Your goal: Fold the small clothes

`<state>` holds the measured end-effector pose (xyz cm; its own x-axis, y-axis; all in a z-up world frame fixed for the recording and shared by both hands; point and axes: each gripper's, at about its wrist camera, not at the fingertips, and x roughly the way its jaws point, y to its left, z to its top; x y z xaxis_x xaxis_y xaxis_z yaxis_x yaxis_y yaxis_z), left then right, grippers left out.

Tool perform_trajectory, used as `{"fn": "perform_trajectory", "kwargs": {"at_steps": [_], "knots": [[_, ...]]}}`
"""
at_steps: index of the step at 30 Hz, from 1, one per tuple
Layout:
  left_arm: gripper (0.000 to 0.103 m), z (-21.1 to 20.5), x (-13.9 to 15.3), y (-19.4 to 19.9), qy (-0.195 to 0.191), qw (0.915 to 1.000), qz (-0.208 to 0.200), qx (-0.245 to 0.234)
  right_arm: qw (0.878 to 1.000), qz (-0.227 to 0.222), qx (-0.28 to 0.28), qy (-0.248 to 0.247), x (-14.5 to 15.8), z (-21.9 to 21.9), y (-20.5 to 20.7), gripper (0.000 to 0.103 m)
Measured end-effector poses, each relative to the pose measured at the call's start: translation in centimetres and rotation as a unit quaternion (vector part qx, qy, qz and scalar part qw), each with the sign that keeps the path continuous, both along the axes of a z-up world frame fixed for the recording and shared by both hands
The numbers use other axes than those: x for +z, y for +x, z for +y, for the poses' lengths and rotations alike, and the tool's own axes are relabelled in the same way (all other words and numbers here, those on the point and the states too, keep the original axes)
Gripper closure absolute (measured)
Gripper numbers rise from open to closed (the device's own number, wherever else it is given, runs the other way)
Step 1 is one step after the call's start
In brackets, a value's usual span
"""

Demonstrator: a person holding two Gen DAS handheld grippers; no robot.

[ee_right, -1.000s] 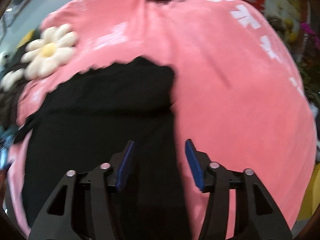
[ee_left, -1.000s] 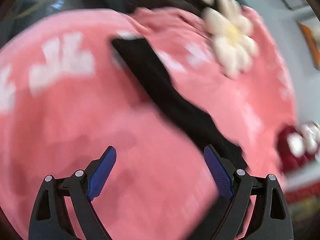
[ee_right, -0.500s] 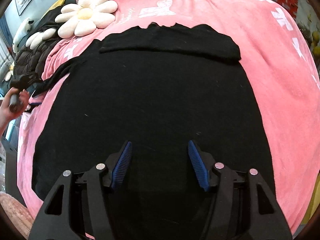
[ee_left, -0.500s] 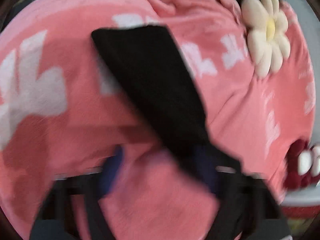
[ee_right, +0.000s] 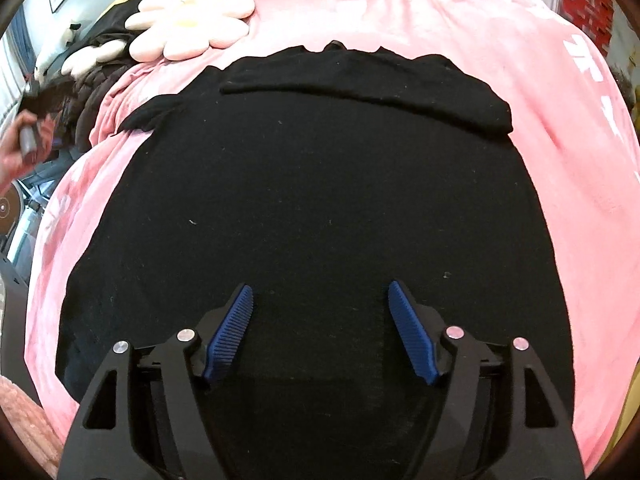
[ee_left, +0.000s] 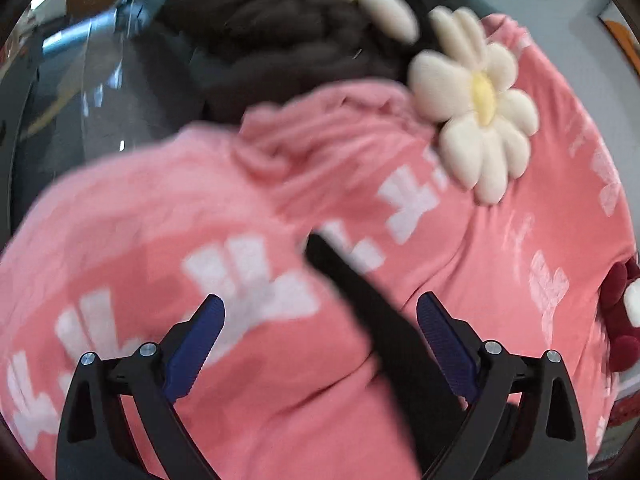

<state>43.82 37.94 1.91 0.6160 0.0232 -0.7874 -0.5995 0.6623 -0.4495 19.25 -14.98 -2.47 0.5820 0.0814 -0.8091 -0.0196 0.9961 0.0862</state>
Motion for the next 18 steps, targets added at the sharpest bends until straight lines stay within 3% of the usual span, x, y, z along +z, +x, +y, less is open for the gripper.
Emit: {"fn": "perform_trajectory", "kwargs": {"at_steps": [5,8,10,12,13,14,16,18], "knots": [[0.009,-0.4,-5.1,-0.1,-0.099,0.9949,0.011,0.013,1.000,-0.001,0.005,-0.003,0.0,0.1,0.0,0.033],[0.009,-2.8,-6.4,1.9,-0.162,0.9867,-0.007,-0.013,1.000,0.000,0.001,0.003,0.1,-0.1,0.1,0.033],[0.009,-4.9,-7.7,3.6,-0.199,0.9791,0.004,-0.040,1.000,-0.002,-0.003,0.005,0.1,-0.2,0.3,0.032],[0.026,-6.4,-9.2,4.6,-0.213,0.9759,0.032,-0.034,1.000,-0.006,-0.007,0.005,0.1,-0.2,0.4,0.032],[0.040,-6.4,-9.1,4.3,-0.203,0.9789,0.024,-0.009,1.000,-0.006,-0.007,0.006,0.1,-0.2,0.4,0.032],[0.075,-6.2,-8.8,3.9,-0.203,0.9792,0.005,0.005,1.000,-0.006,-0.007,0.007,0.1,-0.2,0.5,0.032],[0.102,-5.9,-7.8,4.0,-0.222,0.9747,-0.027,-0.002,1.000,-0.009,-0.007,0.010,0.2,-0.5,0.3,0.032],[0.102,-5.9,-4.8,3.5,-0.195,0.9784,-0.067,-0.014,1.000,-0.013,-0.009,0.011,0.4,-0.9,0.1,0.032]]}}
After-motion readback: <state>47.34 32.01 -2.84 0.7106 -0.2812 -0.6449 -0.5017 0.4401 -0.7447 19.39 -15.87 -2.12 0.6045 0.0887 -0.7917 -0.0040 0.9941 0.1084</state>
